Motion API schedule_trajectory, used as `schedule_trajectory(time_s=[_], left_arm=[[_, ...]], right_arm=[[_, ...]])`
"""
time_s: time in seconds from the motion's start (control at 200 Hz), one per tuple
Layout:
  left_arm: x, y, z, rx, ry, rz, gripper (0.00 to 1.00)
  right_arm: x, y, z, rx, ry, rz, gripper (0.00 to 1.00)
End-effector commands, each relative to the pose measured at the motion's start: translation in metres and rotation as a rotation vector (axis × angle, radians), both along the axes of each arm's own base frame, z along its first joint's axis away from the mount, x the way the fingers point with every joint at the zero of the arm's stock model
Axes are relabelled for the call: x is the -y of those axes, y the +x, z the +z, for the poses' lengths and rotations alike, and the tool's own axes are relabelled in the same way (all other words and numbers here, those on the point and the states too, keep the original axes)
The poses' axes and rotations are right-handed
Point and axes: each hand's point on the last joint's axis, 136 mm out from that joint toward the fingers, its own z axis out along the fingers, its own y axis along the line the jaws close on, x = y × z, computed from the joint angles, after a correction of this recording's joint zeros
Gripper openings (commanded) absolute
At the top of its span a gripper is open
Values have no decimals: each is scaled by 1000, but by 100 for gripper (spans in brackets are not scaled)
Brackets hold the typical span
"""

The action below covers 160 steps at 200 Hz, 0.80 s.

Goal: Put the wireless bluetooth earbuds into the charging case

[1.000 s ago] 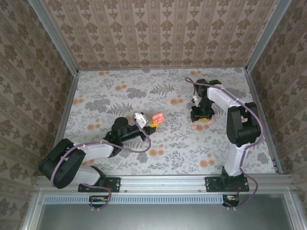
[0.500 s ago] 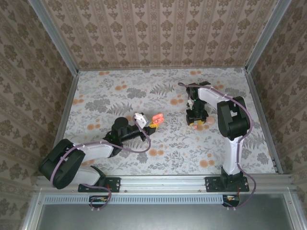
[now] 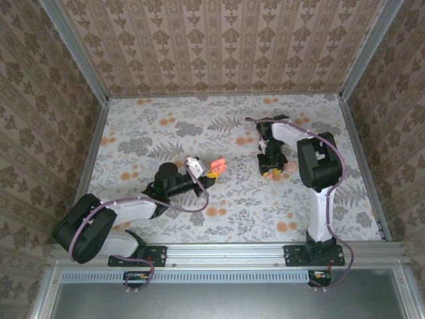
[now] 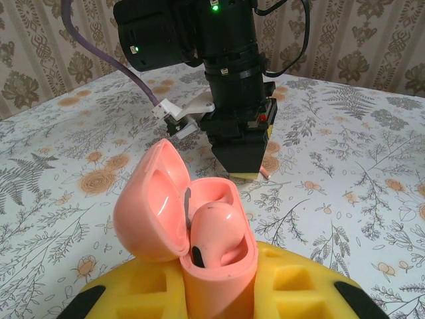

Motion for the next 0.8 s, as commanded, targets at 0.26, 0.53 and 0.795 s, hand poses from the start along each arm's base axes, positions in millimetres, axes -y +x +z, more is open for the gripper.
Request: schedule_trajectory(time_s=[0.26,0.53,0.795], left_arm=[[-1,2,12,44,-15,-2,12],[-1,1,8,34,-9,-4,12],[3,4,2,22,-12,-7,12]], right_arm=[[8,-9,-9,-25,-58,-12,29],[8,-10,-2,31,-44,-21,23],[0,-1,20,181,12,-31,21]])
